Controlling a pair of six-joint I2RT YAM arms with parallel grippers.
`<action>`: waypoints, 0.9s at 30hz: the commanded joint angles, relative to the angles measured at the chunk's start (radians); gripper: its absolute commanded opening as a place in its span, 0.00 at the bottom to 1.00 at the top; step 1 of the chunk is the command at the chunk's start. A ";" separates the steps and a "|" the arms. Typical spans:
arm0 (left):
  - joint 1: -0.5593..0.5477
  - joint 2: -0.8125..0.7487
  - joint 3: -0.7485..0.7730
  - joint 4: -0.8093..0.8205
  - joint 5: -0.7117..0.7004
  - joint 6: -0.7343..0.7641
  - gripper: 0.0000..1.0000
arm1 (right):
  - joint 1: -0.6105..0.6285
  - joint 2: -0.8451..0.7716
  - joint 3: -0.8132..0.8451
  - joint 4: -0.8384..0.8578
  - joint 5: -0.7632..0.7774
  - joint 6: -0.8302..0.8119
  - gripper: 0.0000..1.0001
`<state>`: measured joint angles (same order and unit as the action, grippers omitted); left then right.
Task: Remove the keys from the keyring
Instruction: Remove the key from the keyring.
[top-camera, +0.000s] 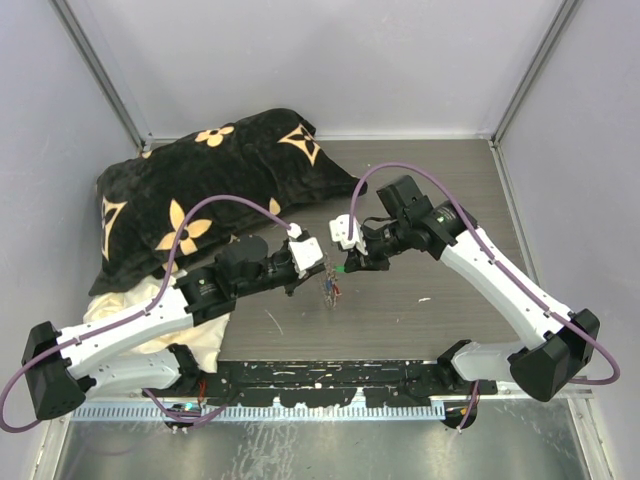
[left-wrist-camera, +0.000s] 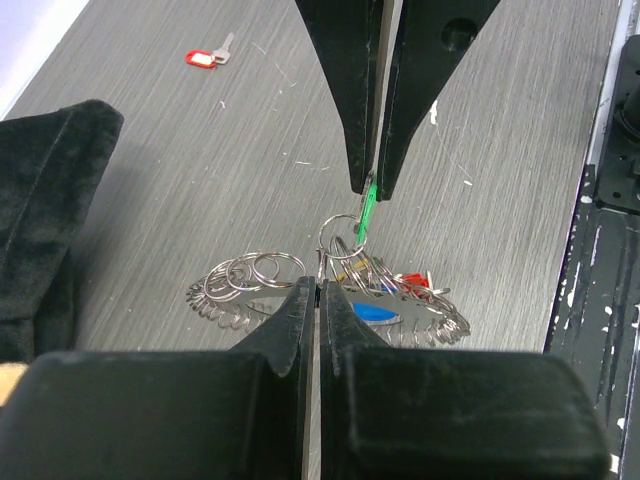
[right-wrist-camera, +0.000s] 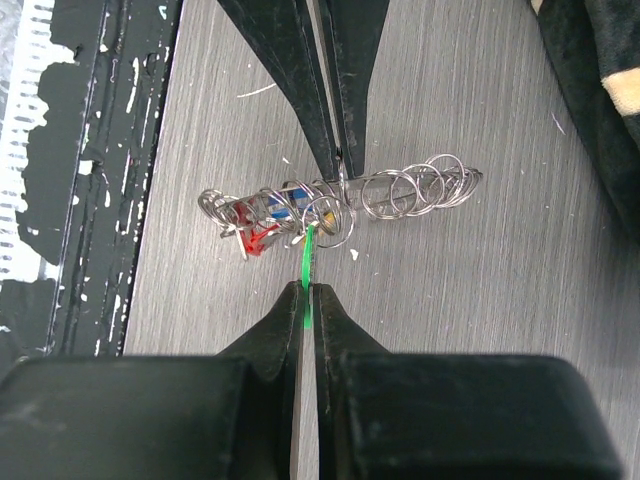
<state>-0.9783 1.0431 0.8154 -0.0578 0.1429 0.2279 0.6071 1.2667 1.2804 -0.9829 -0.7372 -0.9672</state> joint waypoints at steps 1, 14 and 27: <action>0.000 -0.044 0.010 0.102 -0.080 0.001 0.00 | 0.008 -0.043 -0.010 0.005 -0.004 -0.004 0.01; -0.028 -0.051 -0.046 0.229 -0.093 0.002 0.00 | 0.008 -0.048 -0.034 0.032 0.015 0.014 0.01; -0.029 -0.074 -0.112 0.361 -0.061 -0.025 0.00 | 0.007 -0.052 -0.058 0.034 0.022 0.021 0.01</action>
<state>-1.0088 1.0126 0.7071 0.1211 0.0875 0.2169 0.6079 1.2514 1.2243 -0.9382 -0.7139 -0.9627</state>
